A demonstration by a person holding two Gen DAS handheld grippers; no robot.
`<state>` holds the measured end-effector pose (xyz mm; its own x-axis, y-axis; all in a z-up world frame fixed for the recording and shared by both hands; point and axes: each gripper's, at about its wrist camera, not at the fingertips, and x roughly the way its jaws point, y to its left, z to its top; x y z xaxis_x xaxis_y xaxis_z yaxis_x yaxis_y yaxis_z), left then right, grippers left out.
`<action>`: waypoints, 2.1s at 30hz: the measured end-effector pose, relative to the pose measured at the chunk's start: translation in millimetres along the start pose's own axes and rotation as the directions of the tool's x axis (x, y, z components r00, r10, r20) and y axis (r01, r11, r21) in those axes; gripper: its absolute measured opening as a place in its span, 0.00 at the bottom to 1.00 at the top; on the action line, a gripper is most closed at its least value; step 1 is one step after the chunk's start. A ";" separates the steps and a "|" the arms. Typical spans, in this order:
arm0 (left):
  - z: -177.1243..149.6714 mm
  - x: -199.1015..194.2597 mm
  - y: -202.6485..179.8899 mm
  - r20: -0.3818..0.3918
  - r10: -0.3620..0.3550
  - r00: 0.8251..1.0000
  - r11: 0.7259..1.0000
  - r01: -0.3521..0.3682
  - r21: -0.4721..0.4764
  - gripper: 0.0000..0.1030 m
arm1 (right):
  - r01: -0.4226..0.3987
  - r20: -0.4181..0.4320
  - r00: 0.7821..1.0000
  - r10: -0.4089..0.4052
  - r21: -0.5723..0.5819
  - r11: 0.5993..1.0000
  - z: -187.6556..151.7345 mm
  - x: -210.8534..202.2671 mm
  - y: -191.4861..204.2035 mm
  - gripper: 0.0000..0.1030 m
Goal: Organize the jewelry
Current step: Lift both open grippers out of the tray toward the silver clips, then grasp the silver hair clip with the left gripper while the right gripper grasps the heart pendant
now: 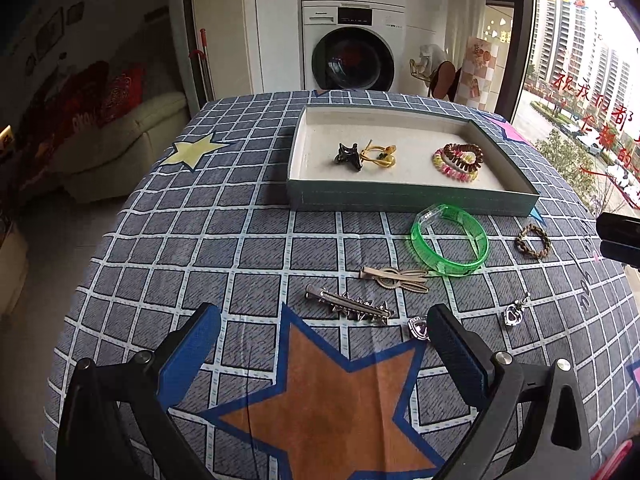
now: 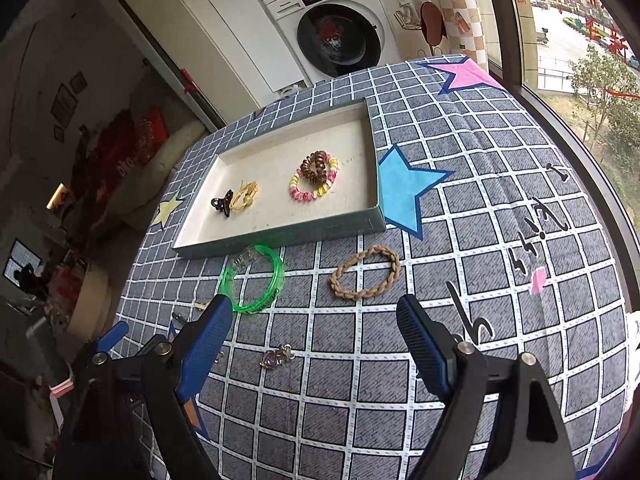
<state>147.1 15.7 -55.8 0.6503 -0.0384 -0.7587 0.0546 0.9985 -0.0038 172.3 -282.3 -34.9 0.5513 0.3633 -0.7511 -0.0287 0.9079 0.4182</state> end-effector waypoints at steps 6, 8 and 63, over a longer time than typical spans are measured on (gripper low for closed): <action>-7.7 9.8 9.3 -0.050 0.012 0.999 1.000 -0.013 -0.020 1.00 | 0.057 -0.062 0.996 -0.060 -0.037 0.998 -32.8 10.4 6.7 0.84; -6.0 13.4 15.8 -0.065 0.004 0.998 0.998 -0.008 -0.060 1.00 | 0.074 -0.079 0.994 -0.079 -0.056 0.996 -41.6 15.2 11.1 0.84; 3.2 39.3 -4.9 -0.102 -0.056 0.993 0.998 0.053 -0.031 0.28 | 0.244 -0.004 0.968 -0.250 -0.213 0.946 -63.3 60.7 57.2 0.18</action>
<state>174.8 9.2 -83.5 0.5658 -0.0900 -0.8196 0.0652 0.9958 -0.0644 151.3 -195.1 -88.9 0.5376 0.1253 -0.8338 -0.0702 0.9921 0.1038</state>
